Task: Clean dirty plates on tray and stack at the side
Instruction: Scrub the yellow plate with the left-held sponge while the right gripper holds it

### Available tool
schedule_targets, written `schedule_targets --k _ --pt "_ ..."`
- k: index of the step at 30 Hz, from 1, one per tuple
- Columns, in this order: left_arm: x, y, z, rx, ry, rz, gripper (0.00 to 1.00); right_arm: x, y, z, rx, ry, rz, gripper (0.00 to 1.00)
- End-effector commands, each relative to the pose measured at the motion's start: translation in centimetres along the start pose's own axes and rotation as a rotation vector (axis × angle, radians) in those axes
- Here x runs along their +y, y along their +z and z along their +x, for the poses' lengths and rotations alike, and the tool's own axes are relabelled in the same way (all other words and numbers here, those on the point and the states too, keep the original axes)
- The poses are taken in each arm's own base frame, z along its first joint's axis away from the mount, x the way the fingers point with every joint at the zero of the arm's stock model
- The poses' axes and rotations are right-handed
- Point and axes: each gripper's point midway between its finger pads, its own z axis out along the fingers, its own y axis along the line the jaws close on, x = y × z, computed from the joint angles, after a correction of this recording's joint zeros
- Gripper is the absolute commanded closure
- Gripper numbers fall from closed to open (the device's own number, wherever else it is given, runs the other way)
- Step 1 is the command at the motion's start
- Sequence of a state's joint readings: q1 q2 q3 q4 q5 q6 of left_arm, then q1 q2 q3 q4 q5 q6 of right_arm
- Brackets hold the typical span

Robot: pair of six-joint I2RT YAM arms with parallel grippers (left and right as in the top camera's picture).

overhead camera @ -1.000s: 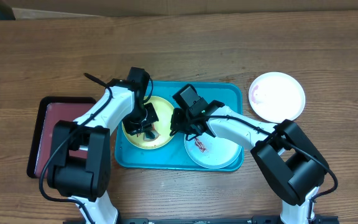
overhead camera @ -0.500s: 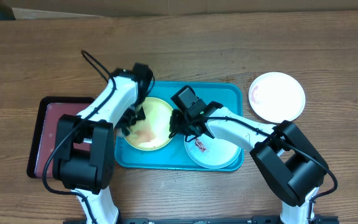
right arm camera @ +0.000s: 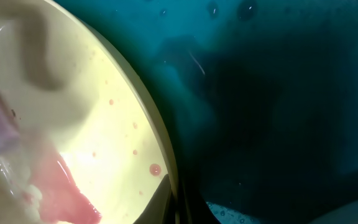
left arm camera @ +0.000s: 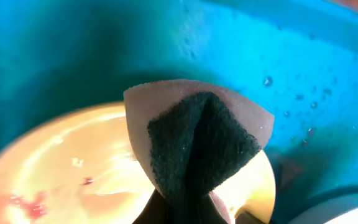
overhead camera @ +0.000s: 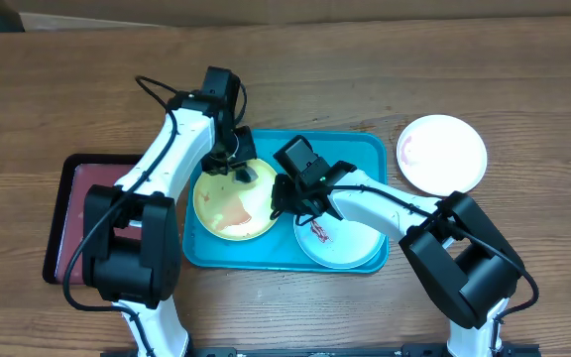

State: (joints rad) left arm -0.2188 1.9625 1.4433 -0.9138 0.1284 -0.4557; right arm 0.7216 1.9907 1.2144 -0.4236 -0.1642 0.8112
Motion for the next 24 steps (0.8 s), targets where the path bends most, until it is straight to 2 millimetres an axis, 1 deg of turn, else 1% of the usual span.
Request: schedule_targets --k 1,4,5,7,9,11,14,20,22,24 --pt "-0.3 2.2 2.5 0.081 0.027 0.041 0.96 -1.5 0.3 -0.6 -0.031 0.003 0.060 0.96" --pt "0.9 3.5 3.3 0.086 0.019 0.012 0.96 -1.6 0.3 -0.6 -0.031 0.004 0.060 0.96" --pt "1.6 3.8 3.5 0.084 0.015 -0.014 0.96 -1.6 0.3 -0.6 -0.031 0.004 0.060 0.96" --pt "3.5 4.3 3.8 0.076 -0.005 -0.098 0.96 -1.6 0.3 -0.6 -0.030 0.003 0.061 0.96" --pt "5.7 4.2 4.1 0.067 -0.024 -0.214 0.96 -1.6 0.3 -0.6 -0.029 0.003 0.062 0.96" --pt "7.7 3.7 4.2 0.055 -0.051 -0.318 0.96 -1.6 0.3 -0.5 -0.029 0.004 0.063 0.96" --pt "9.7 2.8 4.3 0.044 -0.084 -0.423 0.96 -1.6 0.3 -0.5 -0.028 -0.001 0.064 0.96" --pt "11.9 1.2 4.3 0.034 -0.177 -0.529 0.96 -1.7 0.3 -0.5 -0.027 -0.011 0.064 0.96" --pt "12.6 0.0 4.0 0.016 -0.207 -0.577 0.96 -1.7 0.3 -0.5 -0.026 -0.010 0.065 0.96" --pt "12.9 -1.2 3.6 0.000 -0.220 -0.609 0.96 -1.7 0.3 -0.5 -0.026 -0.010 0.065 0.96"
